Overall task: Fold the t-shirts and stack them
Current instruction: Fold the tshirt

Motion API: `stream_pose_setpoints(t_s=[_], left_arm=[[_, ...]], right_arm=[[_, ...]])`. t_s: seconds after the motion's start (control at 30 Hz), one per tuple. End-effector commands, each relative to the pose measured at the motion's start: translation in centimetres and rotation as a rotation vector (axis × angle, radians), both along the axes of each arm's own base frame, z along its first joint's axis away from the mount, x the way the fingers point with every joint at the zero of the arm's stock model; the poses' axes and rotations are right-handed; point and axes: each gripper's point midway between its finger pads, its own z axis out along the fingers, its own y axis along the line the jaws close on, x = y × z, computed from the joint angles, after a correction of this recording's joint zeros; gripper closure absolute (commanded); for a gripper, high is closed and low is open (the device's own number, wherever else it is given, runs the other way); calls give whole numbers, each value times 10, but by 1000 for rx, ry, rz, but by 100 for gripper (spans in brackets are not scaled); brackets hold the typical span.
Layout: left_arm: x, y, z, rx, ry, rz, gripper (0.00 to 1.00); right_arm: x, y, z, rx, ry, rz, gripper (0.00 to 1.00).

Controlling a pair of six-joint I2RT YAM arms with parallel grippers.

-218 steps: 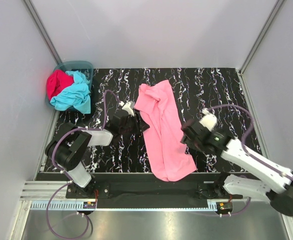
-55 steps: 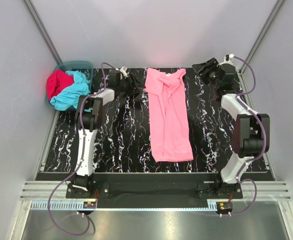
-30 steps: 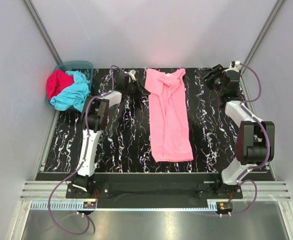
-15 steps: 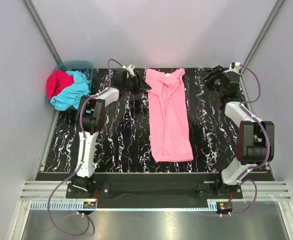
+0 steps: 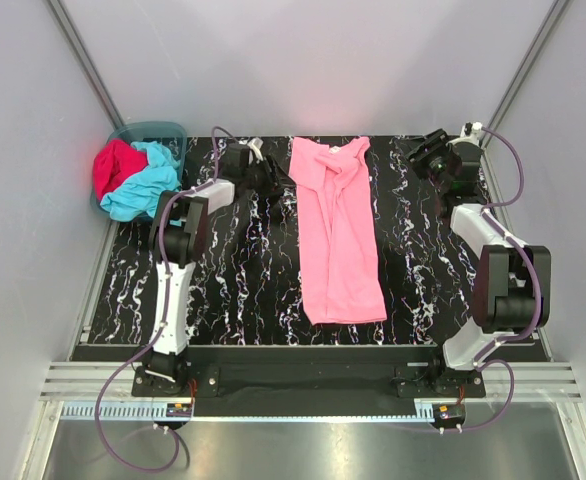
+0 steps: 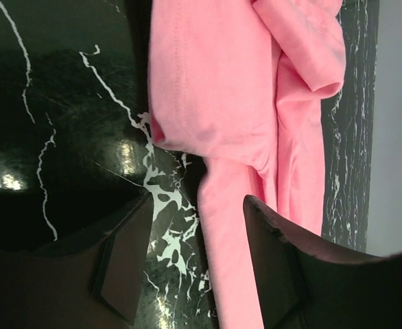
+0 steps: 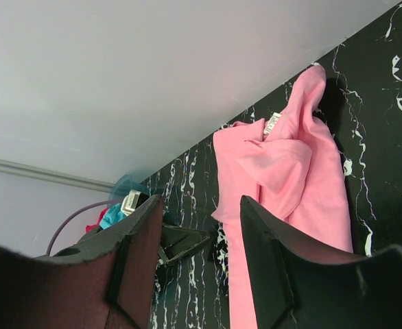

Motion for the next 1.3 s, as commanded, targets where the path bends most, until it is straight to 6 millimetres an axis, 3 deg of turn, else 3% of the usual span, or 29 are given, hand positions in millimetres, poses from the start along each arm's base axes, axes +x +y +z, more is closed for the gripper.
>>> stream_pose_setpoints(t_s=[0.0,0.37,0.57,0.7,0.73,0.8,0.83,0.9,1.27], left_arm=[[19,4,9,-7,-48,27,39],[45,-6,6,-103,-51,49,39],[49,-3,-3,-89,-31,64,46],[49,-4,-3,-92,-31,61,66],[48,-4,-3,-92,-31,61,79],[48,-4,-3,-97,-30,58,89],[48,-5,1,-104,-36,59,99],[46,-8,5,-120,-38,54,100],[38,-56,96,-215,-216,-49,100]], right_arm=[[-8,2,32,2,-84,12,44],[-14,-2,45,-1,-117,6,45],[-17,-6,57,10,-140,2,46],[-20,-5,63,18,-153,4,46],[-20,-5,63,18,-153,4,46],[-21,-5,62,20,-151,5,46],[-22,-5,62,20,-152,5,47],[-22,-5,59,20,-146,7,47],[-20,-3,47,32,-131,12,50]])
